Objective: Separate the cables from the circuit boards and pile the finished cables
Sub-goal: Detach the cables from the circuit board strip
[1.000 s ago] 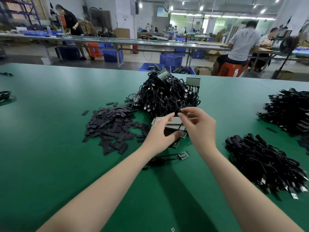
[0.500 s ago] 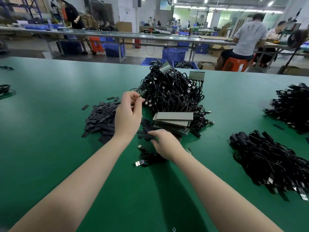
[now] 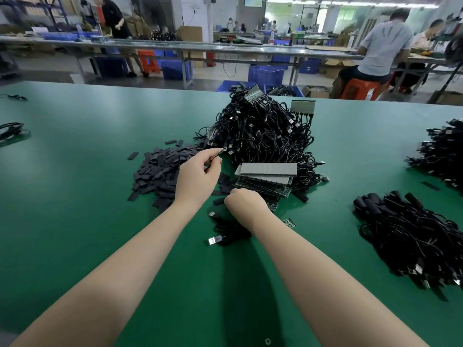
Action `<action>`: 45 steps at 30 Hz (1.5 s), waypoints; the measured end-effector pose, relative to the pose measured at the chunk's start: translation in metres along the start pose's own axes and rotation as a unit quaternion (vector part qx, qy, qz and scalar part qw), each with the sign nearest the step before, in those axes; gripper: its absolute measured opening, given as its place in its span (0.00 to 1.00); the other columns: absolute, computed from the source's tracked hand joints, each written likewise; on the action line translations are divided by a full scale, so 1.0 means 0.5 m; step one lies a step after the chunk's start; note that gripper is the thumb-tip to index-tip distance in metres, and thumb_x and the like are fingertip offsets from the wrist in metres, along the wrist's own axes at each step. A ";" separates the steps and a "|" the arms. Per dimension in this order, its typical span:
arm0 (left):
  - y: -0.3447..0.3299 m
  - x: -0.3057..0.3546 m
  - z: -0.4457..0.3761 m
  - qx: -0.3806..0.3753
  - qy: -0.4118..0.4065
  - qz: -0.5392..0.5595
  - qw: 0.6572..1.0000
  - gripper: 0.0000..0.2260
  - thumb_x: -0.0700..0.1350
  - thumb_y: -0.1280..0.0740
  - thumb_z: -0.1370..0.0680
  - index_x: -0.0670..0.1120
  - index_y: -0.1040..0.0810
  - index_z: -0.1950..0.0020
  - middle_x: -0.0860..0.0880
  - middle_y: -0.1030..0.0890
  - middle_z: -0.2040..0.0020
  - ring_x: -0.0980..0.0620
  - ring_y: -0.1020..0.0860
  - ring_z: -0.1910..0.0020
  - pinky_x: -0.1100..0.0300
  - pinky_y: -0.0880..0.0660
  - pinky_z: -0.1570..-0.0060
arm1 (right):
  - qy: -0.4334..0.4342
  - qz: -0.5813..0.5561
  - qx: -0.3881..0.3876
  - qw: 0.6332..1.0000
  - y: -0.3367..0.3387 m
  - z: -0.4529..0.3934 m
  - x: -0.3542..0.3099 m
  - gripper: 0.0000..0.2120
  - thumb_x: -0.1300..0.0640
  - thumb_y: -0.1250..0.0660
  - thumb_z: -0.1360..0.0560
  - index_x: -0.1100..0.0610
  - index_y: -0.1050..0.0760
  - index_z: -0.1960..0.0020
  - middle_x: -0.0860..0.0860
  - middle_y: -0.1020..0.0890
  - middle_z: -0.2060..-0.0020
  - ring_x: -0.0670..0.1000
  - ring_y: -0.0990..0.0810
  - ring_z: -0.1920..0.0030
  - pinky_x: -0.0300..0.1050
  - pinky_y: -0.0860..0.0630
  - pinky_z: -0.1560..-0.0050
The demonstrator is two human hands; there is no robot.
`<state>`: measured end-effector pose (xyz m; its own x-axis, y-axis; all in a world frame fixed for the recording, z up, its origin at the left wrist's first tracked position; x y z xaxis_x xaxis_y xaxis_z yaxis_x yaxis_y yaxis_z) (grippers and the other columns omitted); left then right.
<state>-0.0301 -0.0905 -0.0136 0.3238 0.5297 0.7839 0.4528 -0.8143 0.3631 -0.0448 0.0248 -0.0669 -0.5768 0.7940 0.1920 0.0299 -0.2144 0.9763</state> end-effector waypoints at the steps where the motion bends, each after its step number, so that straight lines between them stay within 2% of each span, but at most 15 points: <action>1: 0.000 0.002 0.001 -0.001 -0.009 -0.012 1.000 0.11 0.49 0.35 0.21 0.55 0.19 0.41 0.66 0.20 0.53 0.61 0.20 0.57 0.67 0.23 0.54 | 0.004 0.008 -0.002 1.000 -0.001 0.001 0.002 0.14 0.72 0.42 0.23 0.63 0.23 0.41 0.59 0.23 0.42 0.60 0.22 0.44 0.51 0.29 0.58; 4: -0.011 0.012 0.007 -0.008 -0.027 -0.027 0.999 0.10 0.52 0.35 0.21 0.52 0.18 0.43 0.62 0.20 0.50 0.65 0.23 0.56 0.77 0.30 0.56 | 0.011 0.012 0.004 1.000 -0.001 0.006 0.014 0.15 0.71 0.43 0.22 0.63 0.24 0.40 0.58 0.25 0.41 0.61 0.25 0.41 0.49 0.32 0.56; 8: -0.038 0.015 0.027 -0.034 0.010 0.007 0.999 0.08 0.50 0.35 0.21 0.52 0.19 0.44 0.58 0.18 0.54 0.59 0.22 0.60 0.66 0.25 0.59 | -0.004 -0.006 0.075 0.997 0.003 0.021 0.037 0.12 0.61 0.44 0.17 0.57 0.26 0.38 0.55 0.24 0.42 0.59 0.24 0.42 0.49 0.32 0.57; 10: -0.048 0.018 0.043 -0.039 -0.003 -0.023 0.999 0.06 0.50 0.35 0.20 0.54 0.20 0.48 0.58 0.19 0.59 0.60 0.24 0.63 0.61 0.25 0.61 | -0.068 -0.124 0.150 0.978 0.004 0.039 0.058 0.11 0.57 0.43 0.17 0.55 0.24 0.40 0.53 0.21 0.44 0.58 0.21 0.44 0.48 0.28 0.54; 11: -0.054 0.020 0.051 -0.043 -0.010 -0.040 0.998 0.05 0.50 0.36 0.20 0.53 0.20 0.49 0.57 0.20 0.59 0.60 0.24 0.63 0.59 0.25 0.61 | -0.122 -0.237 0.190 0.945 0.002 0.054 0.072 0.10 0.56 0.41 0.18 0.55 0.22 0.41 0.53 0.19 0.46 0.57 0.20 0.46 0.48 0.25 0.51; 13: -0.070 0.020 0.072 -0.051 -0.006 -0.048 0.997 0.04 0.49 0.36 0.20 0.53 0.22 0.51 0.56 0.19 0.59 0.59 0.23 0.60 0.55 0.23 0.58 | -0.213 -0.466 0.261 0.818 -0.014 0.093 0.099 0.05 0.56 0.34 0.21 0.54 0.21 0.48 0.52 0.16 0.53 0.52 0.18 0.53 0.45 0.25 0.50; 15: -0.093 0.018 0.097 -0.068 0.016 -0.046 0.997 0.02 0.48 0.37 0.20 0.53 0.25 0.50 0.57 0.19 0.58 0.59 0.22 0.59 0.52 0.22 0.58 | -0.248 -0.596 0.298 0.703 -0.034 0.131 0.108 0.02 0.56 0.30 0.23 0.52 0.23 0.54 0.50 0.16 0.61 0.47 0.17 0.62 0.43 0.24 0.55; 17: -0.120 0.016 0.125 -0.090 0.027 -0.040 0.995 0.04 0.48 0.39 0.19 0.54 0.29 0.45 0.57 0.18 0.56 0.61 0.22 0.59 0.51 0.23 0.59 | -0.247 -0.645 0.319 0.649 -0.055 0.163 0.111 0.06 0.57 0.30 0.23 0.48 0.25 0.54 0.48 0.19 0.63 0.44 0.18 0.67 0.40 0.24 0.60; 20: -0.145 0.013 0.170 -0.111 0.019 -0.026 0.993 0.08 0.47 0.40 0.19 0.57 0.34 0.42 0.57 0.18 0.54 0.58 0.21 0.59 0.51 0.23 0.61 | -0.239 -0.684 0.323 0.609 -0.091 0.199 0.106 0.12 0.59 0.29 0.23 0.42 0.22 0.48 0.48 0.20 0.62 0.48 0.19 0.67 0.44 0.22 0.63; 25: -0.162 0.009 0.200 -0.133 -0.053 -0.096 0.985 0.10 0.40 0.38 0.22 0.55 0.22 0.49 0.56 0.18 0.53 0.54 0.22 0.53 0.54 0.24 0.54 | -0.233 -0.718 0.329 0.567 -0.120 0.221 0.103 0.11 0.61 0.29 0.23 0.46 0.20 0.47 0.45 0.20 0.70 0.44 0.20 0.69 0.40 0.22 0.63; 29: -0.158 0.015 0.202 -0.123 -0.057 -0.077 0.988 0.12 0.44 0.34 0.23 0.52 0.19 0.42 0.56 0.19 0.45 0.59 0.22 0.50 0.63 0.25 0.49 | -0.237 -0.751 0.337 0.516 -0.129 0.223 0.109 0.11 0.63 0.28 0.24 0.48 0.19 0.48 0.50 0.19 0.67 0.46 0.19 0.68 0.39 0.22 0.62; 33: -0.165 0.011 0.203 -0.154 -0.047 -0.065 0.985 0.13 0.48 0.30 0.26 0.53 0.18 0.41 0.56 0.20 0.42 0.58 0.23 0.49 0.63 0.26 0.47 | -0.215 -0.755 0.322 0.529 -0.131 0.220 0.108 0.11 0.63 0.27 0.25 0.48 0.18 0.49 0.50 0.19 0.68 0.48 0.21 0.67 0.46 0.22 0.59; 39: -0.159 0.002 0.196 -0.160 -0.026 -0.057 0.985 0.12 0.48 0.31 0.24 0.54 0.18 0.41 0.56 0.19 0.42 0.61 0.25 0.42 0.70 0.30 0.44 | -0.169 -0.804 0.282 0.495 -0.130 0.214 0.110 0.12 0.64 0.26 0.25 0.50 0.17 0.46 0.51 0.20 0.67 0.47 0.20 0.66 0.39 0.22 0.60; 42: -0.158 0.006 0.198 -0.168 -0.044 -0.063 0.983 0.11 0.49 0.32 0.23 0.54 0.18 0.41 0.57 0.19 0.43 0.63 0.26 0.43 0.75 0.33 0.46 | -0.166 -0.813 0.275 0.486 -0.131 0.215 0.109 0.08 0.63 0.25 0.26 0.51 0.14 0.51 0.50 0.15 0.63 0.46 0.20 0.65 0.37 0.22 0.61; 45: -0.155 0.003 0.197 -0.160 -0.038 -0.056 0.985 0.10 0.48 0.32 0.22 0.53 0.18 0.42 0.57 0.19 0.44 0.63 0.26 0.44 0.70 0.29 0.46 | -0.170 -0.802 0.280 0.499 -0.131 0.219 0.108 0.08 0.62 0.24 0.27 0.49 0.14 0.54 0.50 0.14 0.60 0.46 0.18 0.63 0.37 0.22 0.58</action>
<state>0.0169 -0.0030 -0.0901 0.3543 0.6268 0.6939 0.2085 -0.7764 0.5948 0.0114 0.1437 -0.1094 -0.0564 -0.2402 -0.9691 0.0301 0.9698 -0.2421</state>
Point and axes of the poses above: each hand's wrist, its own z-axis away from the middle knuckle, its own y-axis out of the back of the hand, x = y × z, the point moved 5 cm from there along -z, towards the middle knuckle
